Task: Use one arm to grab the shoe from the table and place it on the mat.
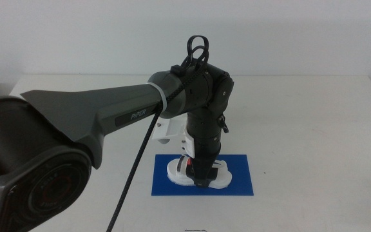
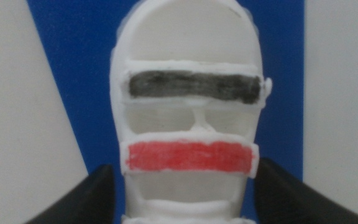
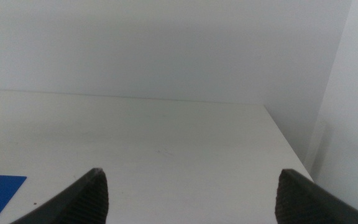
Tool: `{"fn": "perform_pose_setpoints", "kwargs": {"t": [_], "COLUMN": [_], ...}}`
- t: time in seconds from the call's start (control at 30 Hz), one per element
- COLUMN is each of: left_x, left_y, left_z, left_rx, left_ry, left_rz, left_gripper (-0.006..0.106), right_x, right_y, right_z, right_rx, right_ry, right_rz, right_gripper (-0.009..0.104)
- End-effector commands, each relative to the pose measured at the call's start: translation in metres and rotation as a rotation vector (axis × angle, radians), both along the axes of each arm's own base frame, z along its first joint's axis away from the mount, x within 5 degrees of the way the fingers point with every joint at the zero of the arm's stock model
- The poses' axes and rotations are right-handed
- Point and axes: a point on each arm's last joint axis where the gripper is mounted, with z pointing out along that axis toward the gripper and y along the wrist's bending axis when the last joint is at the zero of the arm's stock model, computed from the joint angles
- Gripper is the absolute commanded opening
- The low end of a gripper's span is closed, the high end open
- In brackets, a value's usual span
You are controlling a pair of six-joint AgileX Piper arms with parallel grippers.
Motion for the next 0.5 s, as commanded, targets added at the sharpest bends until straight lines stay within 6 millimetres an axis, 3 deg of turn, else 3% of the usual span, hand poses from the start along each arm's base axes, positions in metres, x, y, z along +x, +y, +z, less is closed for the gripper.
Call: {"fn": "perform_pose_setpoints", "kwargs": {"t": [0.0,0.1,0.2,0.3,0.47], "left_x": [-0.001,-0.002,-0.011,-0.028,-0.052], "left_y": [0.0,0.001,0.01,0.025,0.056], "left_z": [0.037,0.04,0.062,0.105,0.184], "left_rx": [-0.065,-0.064,-0.044,-0.034,-0.037], "left_ry": [-0.069,-0.068,-0.046,-0.053,-0.305], "left_rz": [0.023,0.023,0.016,-0.033,-0.265], "left_gripper": [0.081,0.087,0.089,0.088,0.088], "right_x": [-0.002,-0.002,-0.002,-0.002,-0.002], "right_y": [0.0,0.0,0.0,0.0,0.0], "right_z": [0.014,0.014,0.014,0.014,0.014], "right_rx": [-0.015,-0.015,-0.015,-0.015,-0.015], "right_ry": [-0.113,-0.113,-0.113,-0.113,-0.113], "right_rz": [0.001,0.001,0.001,0.001,0.001], "right_gripper": [0.094,0.094,0.094,0.094,0.094]}}
